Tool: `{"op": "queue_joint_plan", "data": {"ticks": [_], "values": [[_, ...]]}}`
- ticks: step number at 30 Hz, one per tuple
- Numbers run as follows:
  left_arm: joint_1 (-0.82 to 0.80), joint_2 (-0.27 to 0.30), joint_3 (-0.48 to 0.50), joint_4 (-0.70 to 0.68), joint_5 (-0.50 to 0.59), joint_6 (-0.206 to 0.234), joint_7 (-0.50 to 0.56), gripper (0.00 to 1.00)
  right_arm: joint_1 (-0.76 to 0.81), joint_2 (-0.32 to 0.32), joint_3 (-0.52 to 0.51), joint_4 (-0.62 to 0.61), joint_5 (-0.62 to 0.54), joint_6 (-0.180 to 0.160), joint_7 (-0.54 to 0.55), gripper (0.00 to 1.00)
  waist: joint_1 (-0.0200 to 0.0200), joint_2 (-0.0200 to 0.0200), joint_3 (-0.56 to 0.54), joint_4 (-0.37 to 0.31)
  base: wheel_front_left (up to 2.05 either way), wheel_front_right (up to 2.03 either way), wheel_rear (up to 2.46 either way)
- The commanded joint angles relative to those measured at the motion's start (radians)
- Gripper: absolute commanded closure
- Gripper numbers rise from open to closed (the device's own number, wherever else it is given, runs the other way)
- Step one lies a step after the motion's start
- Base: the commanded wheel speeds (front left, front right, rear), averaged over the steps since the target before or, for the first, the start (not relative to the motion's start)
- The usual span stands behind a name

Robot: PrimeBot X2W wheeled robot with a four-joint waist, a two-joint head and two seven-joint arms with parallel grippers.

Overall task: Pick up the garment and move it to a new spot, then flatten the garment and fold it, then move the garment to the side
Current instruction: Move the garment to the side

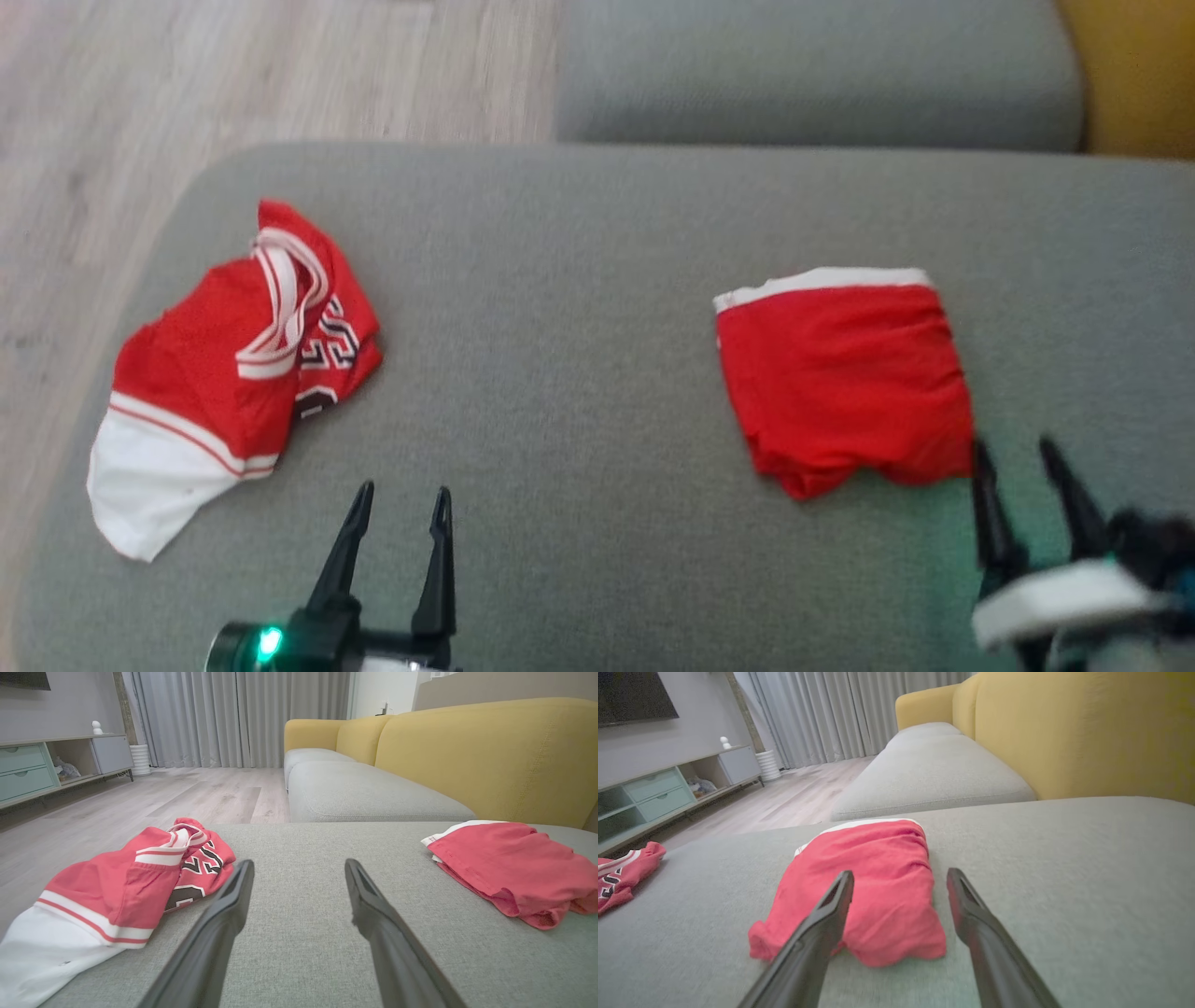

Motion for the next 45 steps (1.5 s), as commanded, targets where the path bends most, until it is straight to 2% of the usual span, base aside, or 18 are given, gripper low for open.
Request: {"op": "queue_joint_plan", "data": {"ticks": [1, 4, 8, 14, 15, 17, 22, 26, 31, 34, 35, 40, 41, 42, 43, 45], "values": [[-0.069, -0.005, 0.020, -0.039, 0.004, 0.005, -0.005, 0.00, -0.087, -0.044, 0.028, -0.005, 0.026, 0.007, -0.011, 0.00, -0.0001, 0.0000, 0.057, 0.019, 0.00, 0.00, 0.00], [-0.101, -0.005, 0.003, -0.044, -0.007, 0.011, -0.005, 0.00, -0.199, -0.104, 0.056, 0.093, 0.114, 0.007, -0.006, 0.00, -0.0001, 0.0000, 0.118, 0.036, 0.00, 0.00, 0.00], [-0.149, -0.005, -0.017, -0.043, -0.022, 0.017, -0.005, 0.00, -0.321, -0.182, 0.109, 0.213, 0.254, 0.007, 0.076, 0.00, -0.0001, 0.0000, 0.171, 0.060, 0.00, 0.00, 0.00], [-0.189, -0.005, -0.039, -0.029, -0.041, 0.026, -0.005, 0.00, -0.406, -0.253, 0.249, 0.285, 0.500, 0.007, 0.225, 0.02, -0.0001, 0.0000, 0.204, 0.073, 0.00, 0.00, 0.00], [-0.192, -0.005, -0.042, -0.027, -0.043, 0.028, -0.005, 0.00, -0.412, -0.264, 0.271, 0.279, 0.538, 0.007, 0.235, 0.39, -0.0001, 0.0000, 0.206, 0.073, 0.00, 0.00, 0.00], [-0.196, -0.005, -0.044, -0.025, -0.046, 0.032, -0.005, 0.00, -0.424, -0.294, 0.311, 0.264, 0.590, 0.007, 0.231, 1.00, -0.0001, 0.0000, 0.211, 0.069, 0.00, 0.00, 0.00], [-0.200, -0.005, -0.044, -0.027, -0.046, 0.038, -0.005, 0.00, -0.459, -0.378, 0.366, 0.263, 0.639, 0.007, 0.160, 1.00, -0.0001, 0.0000, 0.233, 0.033, 0.00, 0.00, 0.00], [-0.215, -0.005, -0.038, -0.041, -0.036, 0.036, -0.005, 0.00, -0.502, -0.466, 0.386, 0.298, 0.637, 0.007, 0.157, 1.00, -0.0001, 0.0000, 0.288, -0.011, 0.00, 0.00, 0.00], [-0.265, -0.005, -0.035, -0.061, -0.015, 0.027, -0.005, 0.00, -0.564, -0.597, 0.369, 0.342, 0.613, 0.007, 0.147, 1.00, -0.0001, 0.0000, 0.397, -0.068, 0.00, 0.00, 0.00], [-0.309, -0.005, -0.040, -0.066, 0.001, 0.015, -0.005, 0.00, -0.604, -0.679, 0.347, 0.385, 0.557, 0.007, 0.117, 1.00, -0.0001, 0.0000, 0.460, -0.094, 0.00, 0.00, 0.00], [-0.309, -0.005, -0.040, -0.066, 0.001, 0.015, -0.005, 0.00, -0.604, -0.679, 0.347, 0.385, 0.557, 0.007, 0.117, 1.00, -0.0001, 0.0000, 0.460, -0.094, 0.00, 0.00, 0.00], [-0.387, -0.005, -0.043, -0.086, 0.021, 0.004, -0.005, 0.00, -0.652, -0.773, 0.288, 0.441, 0.487, 0.007, 0.085, 1.00, -0.0001, 0.0000, 0.529, -0.124, 0.00, 0.00, 0.00], [-0.400, -0.005, -0.044, -0.090, 0.021, 0.003, -0.005, 0.00, -0.660, -0.787, 0.273, 0.456, 0.467, 0.007, 0.078, 0.94, -0.0001, 0.0000, 0.536, -0.127, 0.00, 0.00, 0.00], [-0.412, -0.005, -0.045, -0.093, 0.021, 0.002, -0.005, 0.00, -0.668, -0.799, 0.261, 0.470, 0.446, 0.007, 0.072, 0.55, -0.0001, 0.0000, 0.540, -0.128, 0.00, 0.00, 0.00], [-0.423, -0.005, -0.045, -0.095, 0.021, 0.001, -0.005, 0.00, -0.679, -0.810, 0.245, 0.485, 0.418, 0.007, 0.065, 0.00, -0.0001, 0.0000, 0.541, -0.129, 0.00, 0.00, 0.00], [-0.438, -0.005, -0.046, -0.096, 0.019, 0.002, -0.005, 0.00, -0.706, -0.819, 0.211, 0.513, 0.349, 0.007, 0.043, 0.00, -0.0001, 0.0000, 0.534, -0.128, 0.00, 0.00, 0.00]]}}
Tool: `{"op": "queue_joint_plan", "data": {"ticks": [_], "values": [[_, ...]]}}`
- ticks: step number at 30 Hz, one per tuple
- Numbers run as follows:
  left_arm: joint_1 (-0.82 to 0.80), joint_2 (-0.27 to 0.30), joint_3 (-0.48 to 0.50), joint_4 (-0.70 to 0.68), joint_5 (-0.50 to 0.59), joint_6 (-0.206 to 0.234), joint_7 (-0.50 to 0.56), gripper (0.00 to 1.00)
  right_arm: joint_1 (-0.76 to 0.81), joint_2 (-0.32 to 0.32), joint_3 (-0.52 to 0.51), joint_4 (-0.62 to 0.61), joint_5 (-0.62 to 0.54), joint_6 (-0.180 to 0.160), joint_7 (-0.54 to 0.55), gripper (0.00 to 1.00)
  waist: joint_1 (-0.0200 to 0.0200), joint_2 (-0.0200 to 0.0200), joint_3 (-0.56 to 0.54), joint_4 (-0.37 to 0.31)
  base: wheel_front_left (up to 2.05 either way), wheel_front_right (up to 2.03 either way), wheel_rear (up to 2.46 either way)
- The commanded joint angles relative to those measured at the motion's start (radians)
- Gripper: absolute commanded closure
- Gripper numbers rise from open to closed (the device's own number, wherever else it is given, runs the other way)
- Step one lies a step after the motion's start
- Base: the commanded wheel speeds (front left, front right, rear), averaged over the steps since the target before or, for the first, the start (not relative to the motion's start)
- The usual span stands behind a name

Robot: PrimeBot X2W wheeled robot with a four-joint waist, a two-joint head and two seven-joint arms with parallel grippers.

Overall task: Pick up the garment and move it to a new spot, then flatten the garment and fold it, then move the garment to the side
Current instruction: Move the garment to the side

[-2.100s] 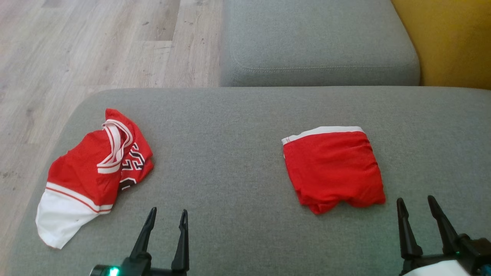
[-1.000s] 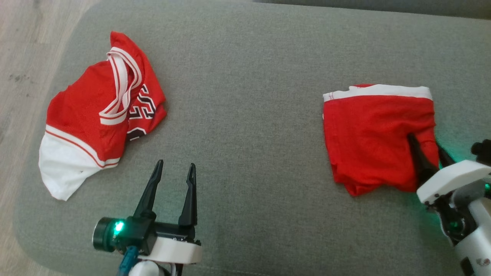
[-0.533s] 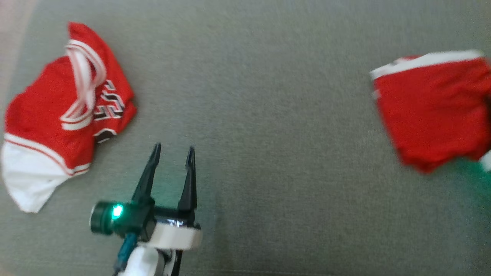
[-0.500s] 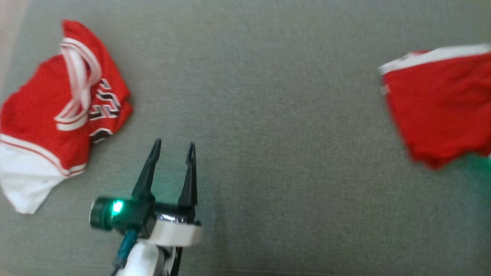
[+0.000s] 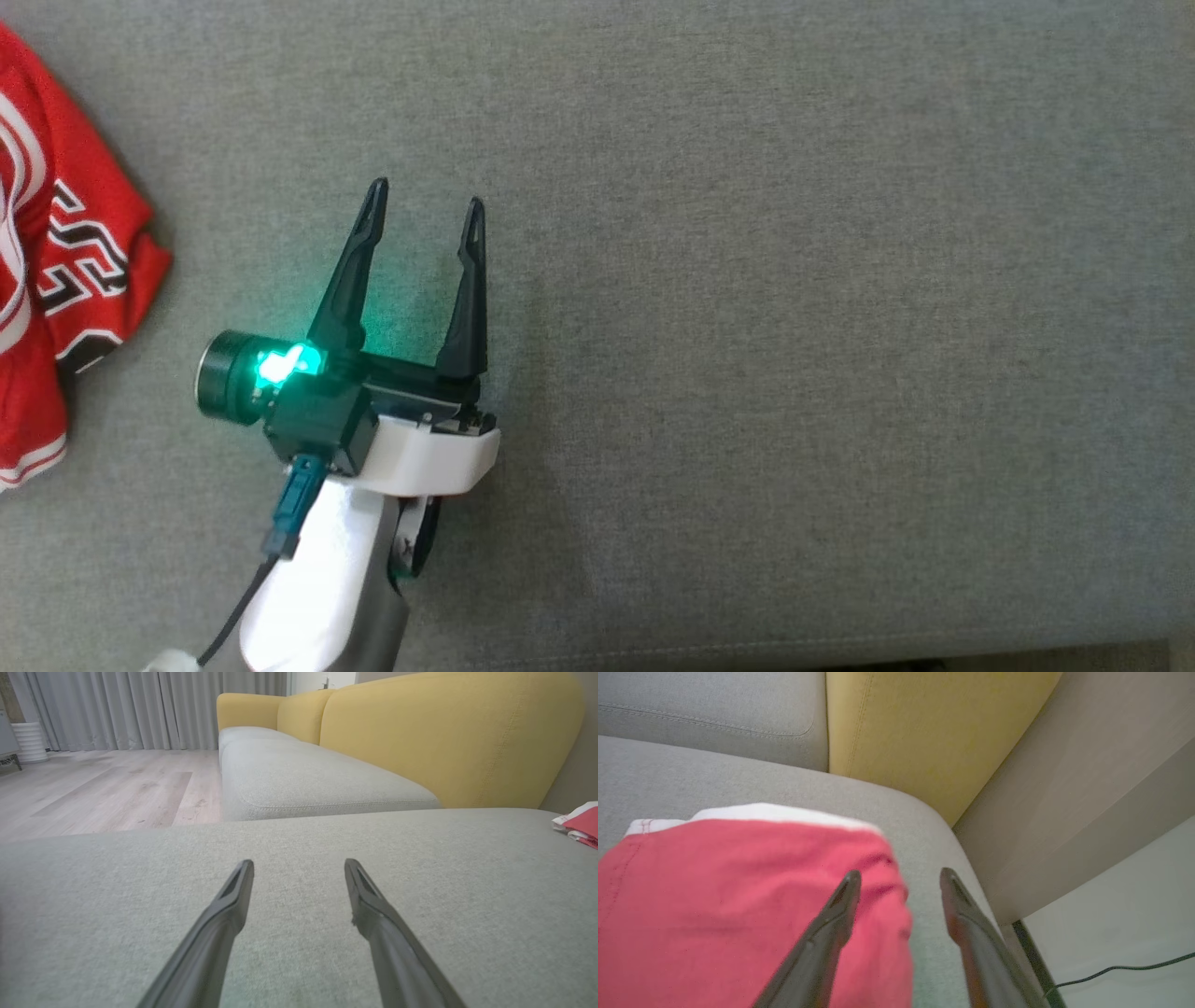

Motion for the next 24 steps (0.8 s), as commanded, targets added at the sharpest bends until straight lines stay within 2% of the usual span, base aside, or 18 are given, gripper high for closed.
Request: {"op": "queue_joint_plan", "data": {"ticks": [1, 4, 7, 12, 13, 14, 19, 22, 24], "values": [[-0.007, 0.001, 0.020, -0.029, 0.001, -0.005, -0.005, 0.00, -0.002, -0.063, -0.016, -0.001, -0.051, 0.007, -0.019, 0.00, -0.0004, 0.0001, -0.008, -0.003, 0.00, 0.00, 0.00], [-0.005, 0.001, 0.021, -0.015, -0.010, -0.001, -0.005, 0.00, -0.030, 0.000, -0.044, -0.001, -0.165, 0.007, -0.040, 0.00, -0.0004, 0.0001, -0.053, 0.006, 0.00, 0.00, 0.00], [0.017, 0.001, 0.022, 0.003, -0.022, 0.005, -0.005, 0.00, -0.024, 0.126, -0.065, -0.028, -0.236, 0.007, -0.051, 0.00, -0.0004, 0.0001, -0.126, 0.021, 0.00, 0.00, 0.00], [0.087, 0.001, 0.030, 0.046, -0.040, 0.010, -0.005, 0.00, 0.091, 0.345, -0.070, -0.104, -0.301, 0.007, -0.065, 0.00, -0.0004, 0.0001, -0.278, 0.048, 0.00, 0.00, 0.00], [0.103, 0.001, 0.033, 0.056, -0.043, 0.011, -0.005, 0.00, 0.121, 0.389, -0.077, -0.129, -0.311, 0.007, -0.066, 0.00, -0.0004, 0.0001, -0.308, 0.052, 0.00, 0.00, 0.00], [0.136, 0.001, 0.042, 0.079, -0.051, 0.014, -0.005, 0.00, 0.193, 0.472, -0.094, -0.207, -0.341, 0.007, -0.066, 0.00, -0.0004, 0.0001, -0.367, 0.059, 0.00, 0.00, 0.00], [0.193, 0.001, 0.063, 0.121, -0.089, 0.031, -0.005, 0.00, 0.408, 0.663, -0.176, -0.408, -0.421, 0.007, -0.067, 0.00, -0.0004, 0.0001, -0.492, 0.090, 0.00, 0.00, 0.00], [0.222, 0.001, 0.074, 0.131, -0.100, 0.044, -0.005, 0.00, 0.521, 0.749, -0.187, -0.510, -0.467, 0.007, -0.067, 0.00, -0.0004, 0.0001, -0.540, 0.102, 0.00, 0.00, 0.00], [0.241, 0.001, 0.082, 0.124, -0.090, 0.052, -0.005, 0.00, 0.574, 0.779, -0.169, -0.559, -0.500, 0.007, -0.067, 0.00, -0.0004, 0.0001, -0.561, 0.103, 0.00, 0.00, 0.00]]}}
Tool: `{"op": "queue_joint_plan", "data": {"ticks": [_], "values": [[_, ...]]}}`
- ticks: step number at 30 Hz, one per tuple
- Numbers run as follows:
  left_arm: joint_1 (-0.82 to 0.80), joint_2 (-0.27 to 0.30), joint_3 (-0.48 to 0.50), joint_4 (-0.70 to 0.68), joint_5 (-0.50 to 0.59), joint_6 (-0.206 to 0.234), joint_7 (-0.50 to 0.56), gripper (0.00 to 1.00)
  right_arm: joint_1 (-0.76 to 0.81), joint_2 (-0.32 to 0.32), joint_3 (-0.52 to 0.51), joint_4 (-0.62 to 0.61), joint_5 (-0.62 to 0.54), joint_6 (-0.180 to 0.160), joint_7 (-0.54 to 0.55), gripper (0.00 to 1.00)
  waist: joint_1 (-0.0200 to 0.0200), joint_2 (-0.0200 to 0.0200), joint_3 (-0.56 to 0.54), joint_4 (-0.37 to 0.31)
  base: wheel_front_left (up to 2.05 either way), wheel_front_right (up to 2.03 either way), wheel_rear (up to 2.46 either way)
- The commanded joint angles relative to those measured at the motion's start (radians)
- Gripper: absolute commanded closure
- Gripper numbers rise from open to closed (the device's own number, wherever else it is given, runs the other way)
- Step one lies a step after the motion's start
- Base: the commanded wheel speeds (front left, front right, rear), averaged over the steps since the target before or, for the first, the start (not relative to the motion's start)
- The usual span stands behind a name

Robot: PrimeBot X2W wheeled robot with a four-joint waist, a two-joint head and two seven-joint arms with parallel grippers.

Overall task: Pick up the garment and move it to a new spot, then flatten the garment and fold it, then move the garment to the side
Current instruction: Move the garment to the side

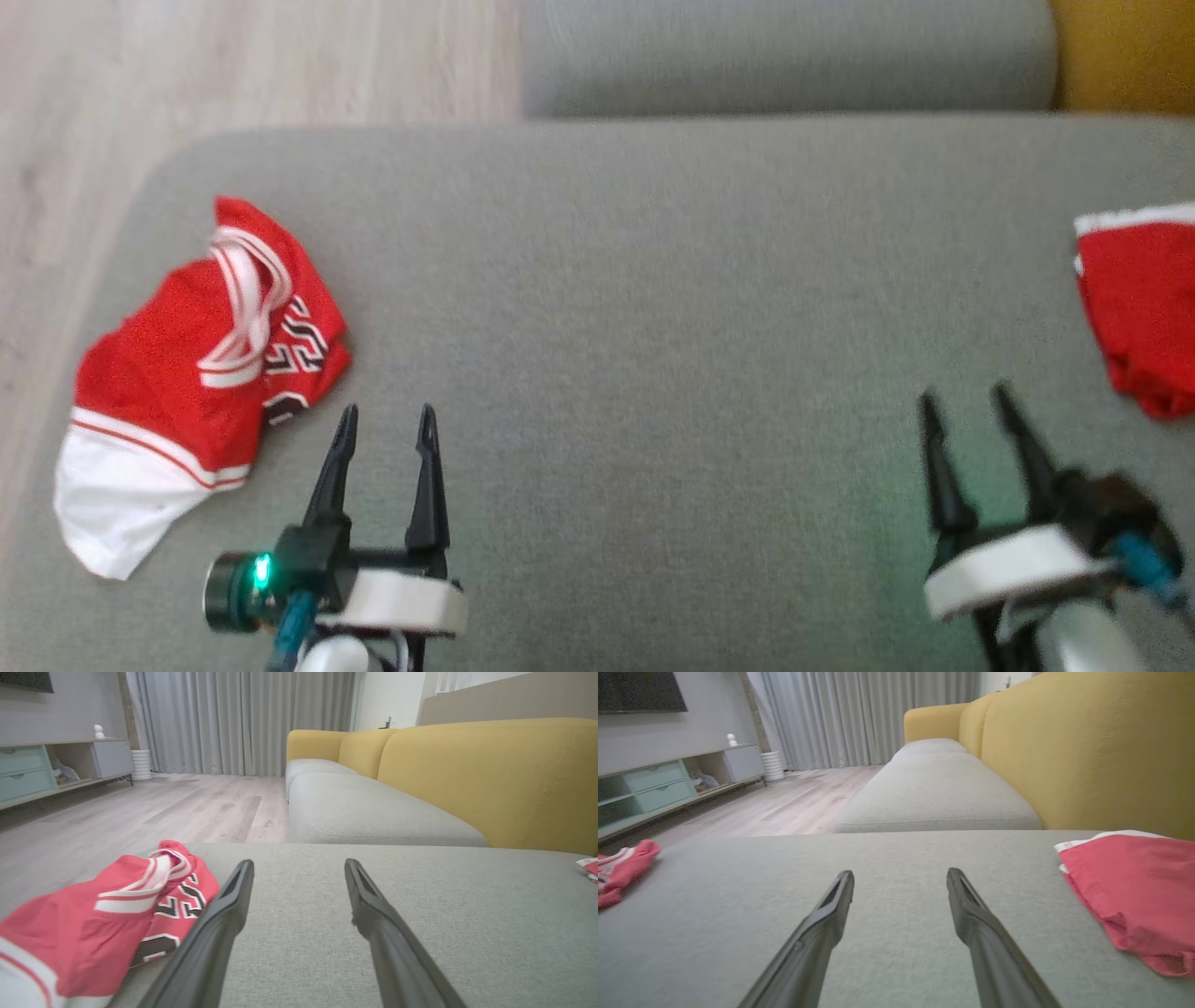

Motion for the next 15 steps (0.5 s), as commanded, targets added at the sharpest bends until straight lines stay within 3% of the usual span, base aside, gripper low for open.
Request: {"op": "queue_joint_plan", "data": {"ticks": [1, 15], "values": [[-0.005, 0.001, 0.038, -0.038, 0.005, 0.006, -0.005, 0.00, -0.014, 0.002, 0.019, -0.056, -0.023, 0.007, -0.011, 0.00, 0.0004, 0.0000, -0.065, 0.024, 0.00, 0.00, 0.00], [0.108, 0.001, 0.068, -0.074, 0.068, -0.001, -0.005, 0.00, 0.101, 0.067, -0.003, -0.149, -0.110, 0.007, -0.011, 0.00, 0.0004, 0.0000, -0.128, 0.006, 0.00, 0.00, 0.00]]}}
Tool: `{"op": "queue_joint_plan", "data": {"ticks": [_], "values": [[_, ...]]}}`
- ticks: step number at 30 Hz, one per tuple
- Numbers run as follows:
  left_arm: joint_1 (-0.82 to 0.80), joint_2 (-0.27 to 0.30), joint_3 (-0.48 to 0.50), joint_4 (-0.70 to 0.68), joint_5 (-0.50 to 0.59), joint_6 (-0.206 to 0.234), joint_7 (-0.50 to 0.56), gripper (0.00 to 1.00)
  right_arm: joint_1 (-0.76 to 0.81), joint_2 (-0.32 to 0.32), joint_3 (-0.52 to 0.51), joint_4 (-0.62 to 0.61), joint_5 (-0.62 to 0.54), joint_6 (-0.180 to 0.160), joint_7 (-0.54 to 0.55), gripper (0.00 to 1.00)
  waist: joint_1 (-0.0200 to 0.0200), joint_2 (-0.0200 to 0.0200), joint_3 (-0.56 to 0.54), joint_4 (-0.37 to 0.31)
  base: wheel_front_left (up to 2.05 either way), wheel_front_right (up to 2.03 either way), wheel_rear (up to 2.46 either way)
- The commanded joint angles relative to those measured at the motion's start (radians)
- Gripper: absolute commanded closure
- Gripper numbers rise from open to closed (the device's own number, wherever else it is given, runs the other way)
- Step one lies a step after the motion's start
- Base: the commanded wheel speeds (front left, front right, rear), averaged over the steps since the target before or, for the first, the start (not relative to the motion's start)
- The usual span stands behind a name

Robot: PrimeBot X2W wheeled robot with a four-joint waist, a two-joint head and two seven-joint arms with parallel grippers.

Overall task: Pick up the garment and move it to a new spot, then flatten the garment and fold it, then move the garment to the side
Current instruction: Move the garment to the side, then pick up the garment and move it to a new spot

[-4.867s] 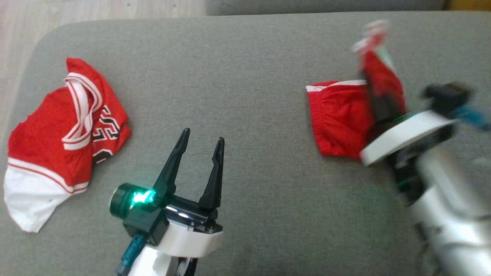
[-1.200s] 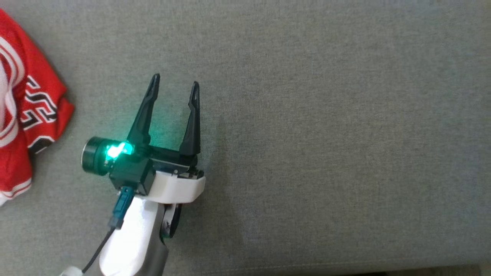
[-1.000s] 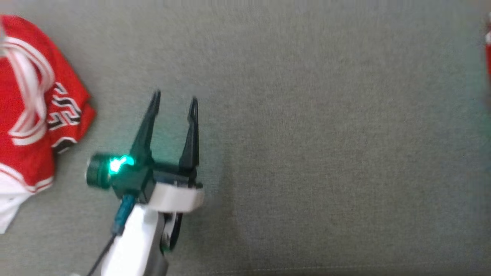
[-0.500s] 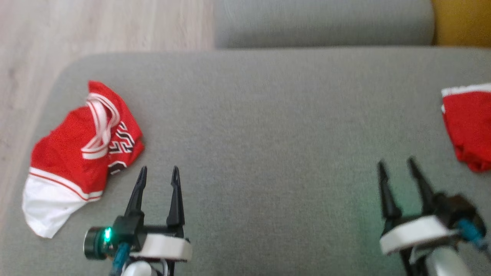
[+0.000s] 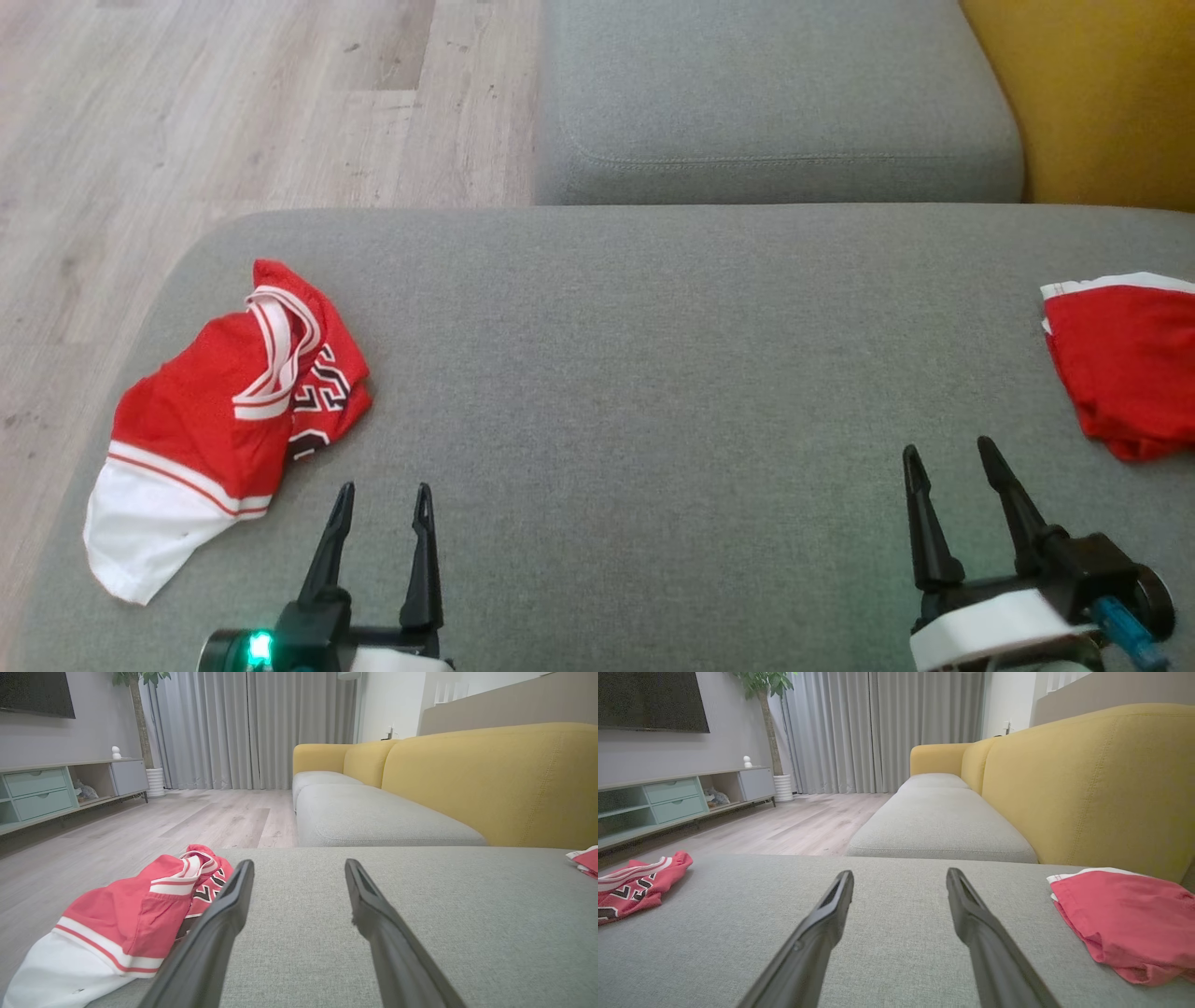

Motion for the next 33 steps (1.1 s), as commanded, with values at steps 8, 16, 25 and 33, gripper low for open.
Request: {"op": "queue_joint_plan", "data": {"ticks": [8, 16, 25, 33], "values": [[-0.045, -0.001, 0.046, -0.031, 0.020, -0.005, -0.005, 0.00, -0.022, -0.002, 0.004, -0.043, -0.009, 0.007, -0.011, 0.00, 0.0001, -0.0001, 0.001, 0.013, 0.00, 0.00, 0.00], [-0.064, -0.001, 0.072, -0.040, 0.023, 0.008, -0.005, 0.00, -0.007, -0.001, -0.011, -0.046, 0.006, 0.007, -0.011, 0.00, 0.0001, -0.0001, 0.026, 0.176, 0.00, 0.00, 0.00], [-0.062, -0.001, 0.138, -0.069, 0.041, 0.005, -0.005, 0.00, -0.051, 0.000, -0.009, -0.041, 0.000, 0.007, -0.011, 0.00, 0.0001, -0.0001, 0.082, 0.383, 0.00, 0.00, 0.00], [-0.087, -0.001, 0.175, -0.088, 0.049, -0.005, -0.005, 0.00, -0.084, -0.010, -0.022, -0.044, -0.030, 0.007, -0.011, 0.00, 0.0001, -0.0001, 0.165, 0.415, 0.00, 0.00, 0.00]]}}
